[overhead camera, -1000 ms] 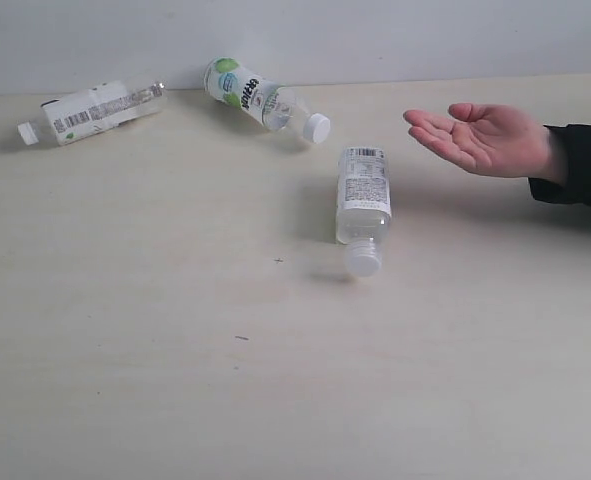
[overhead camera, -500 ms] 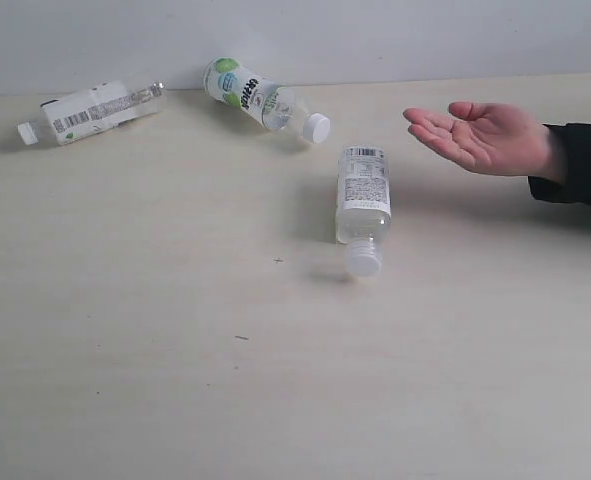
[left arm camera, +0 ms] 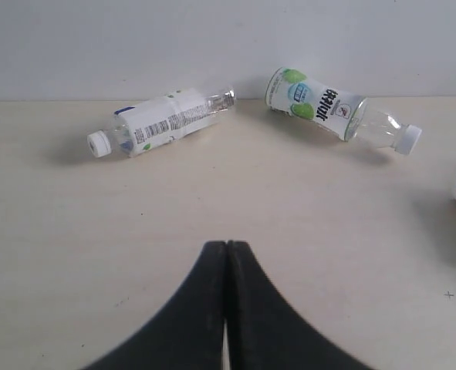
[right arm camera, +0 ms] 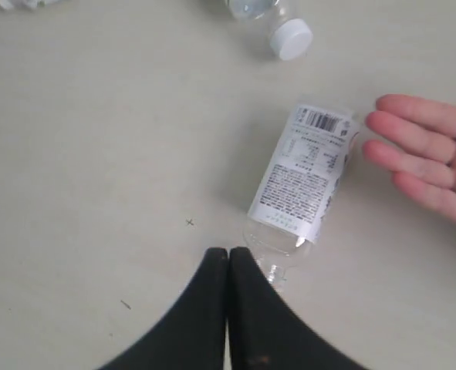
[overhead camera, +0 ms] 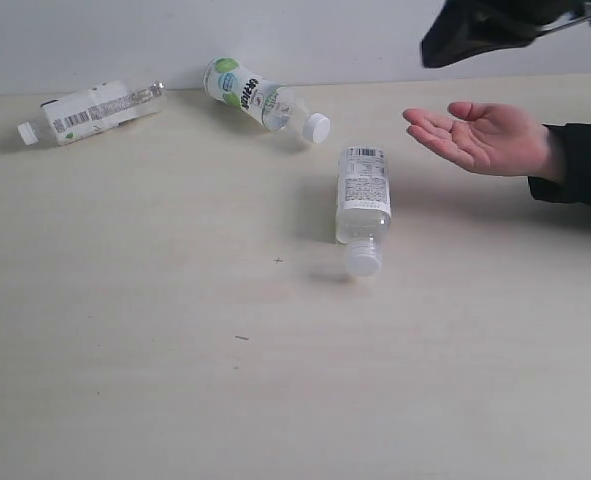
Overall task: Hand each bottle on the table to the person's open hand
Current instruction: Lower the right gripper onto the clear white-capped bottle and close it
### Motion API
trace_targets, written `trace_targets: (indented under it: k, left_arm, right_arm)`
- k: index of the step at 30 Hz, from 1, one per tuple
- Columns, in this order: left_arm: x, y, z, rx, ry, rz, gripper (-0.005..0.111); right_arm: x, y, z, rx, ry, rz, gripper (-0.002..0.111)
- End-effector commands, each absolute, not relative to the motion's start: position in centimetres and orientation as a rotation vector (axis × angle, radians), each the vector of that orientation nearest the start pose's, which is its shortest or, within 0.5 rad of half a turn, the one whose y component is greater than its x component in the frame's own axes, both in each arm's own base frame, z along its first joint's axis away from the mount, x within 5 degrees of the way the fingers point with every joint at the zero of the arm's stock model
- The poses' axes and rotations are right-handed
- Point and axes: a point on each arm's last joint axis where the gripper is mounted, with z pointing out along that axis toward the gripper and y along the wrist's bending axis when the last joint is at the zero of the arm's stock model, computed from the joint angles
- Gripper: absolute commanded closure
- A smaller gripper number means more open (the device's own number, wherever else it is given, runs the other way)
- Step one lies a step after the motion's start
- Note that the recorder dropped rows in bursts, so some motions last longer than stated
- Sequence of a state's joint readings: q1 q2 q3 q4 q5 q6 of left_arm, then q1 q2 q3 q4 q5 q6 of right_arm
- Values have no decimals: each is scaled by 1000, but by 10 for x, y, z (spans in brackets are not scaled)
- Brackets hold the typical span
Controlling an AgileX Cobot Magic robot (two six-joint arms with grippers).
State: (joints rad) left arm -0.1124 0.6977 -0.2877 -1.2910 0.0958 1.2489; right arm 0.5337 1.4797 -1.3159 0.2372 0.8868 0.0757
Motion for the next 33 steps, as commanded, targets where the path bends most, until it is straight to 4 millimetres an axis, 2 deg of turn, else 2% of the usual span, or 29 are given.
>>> trace_targets:
  k: [1, 4, 8, 14, 16, 22, 28, 33]
  left_arm:
    - [136, -24, 243, 130, 1919, -190, 107]
    - [136, -24, 243, 137, 1919, -186, 107]
    - [136, -24, 243, 137, 1919, -186, 107]
    - [136, -24, 243, 137, 1919, -186, 107]
    - [136, -24, 243, 137, 1919, -186, 107]
    - [136, -24, 243, 137, 1919, -186, 107]
    - [136, -24, 243, 137, 1919, -186, 107]
    - [135, -25, 243, 146, 1922, -198, 107]
  right_arm:
    - [283, 211, 314, -567, 2634, 377, 108]
    - [297, 223, 295, -606, 2753, 314, 103]
    - [308, 230, 277, -656, 2906, 212, 86]
    - [324, 240, 250, -661, 2956, 154, 35]
    - [326, 242, 241, -645, 2976, 138, 26]
    - [339, 242, 214, -537, 2999, 16, 25]
    - [343, 245, 190, -523, 3038, -23, 25]
    - [352, 249, 179, -417, 2998, -1, 25]
